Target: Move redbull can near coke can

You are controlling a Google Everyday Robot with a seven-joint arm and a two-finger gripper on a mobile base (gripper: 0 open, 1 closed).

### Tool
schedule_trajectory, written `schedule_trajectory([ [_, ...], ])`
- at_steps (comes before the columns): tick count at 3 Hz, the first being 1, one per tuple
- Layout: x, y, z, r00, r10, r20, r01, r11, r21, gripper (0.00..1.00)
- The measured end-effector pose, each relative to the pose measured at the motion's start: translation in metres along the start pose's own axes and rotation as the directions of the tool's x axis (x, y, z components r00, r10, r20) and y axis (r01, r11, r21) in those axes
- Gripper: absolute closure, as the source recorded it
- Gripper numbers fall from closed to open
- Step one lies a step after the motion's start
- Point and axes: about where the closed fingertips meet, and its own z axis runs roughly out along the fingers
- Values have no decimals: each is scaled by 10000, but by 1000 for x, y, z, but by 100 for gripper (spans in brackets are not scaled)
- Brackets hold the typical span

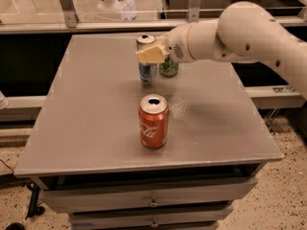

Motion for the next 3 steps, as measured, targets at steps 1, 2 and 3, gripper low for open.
schedule_trajectory([
  [1,39,-13,-49,9963,707,-490,-669,9949,748,100],
  [2,64,-19,-96,9899,1126,-859,-999,9851,1396,100],
  [3,72,-15,-134,9863,1301,-1014,-1106,9776,1790,100],
])
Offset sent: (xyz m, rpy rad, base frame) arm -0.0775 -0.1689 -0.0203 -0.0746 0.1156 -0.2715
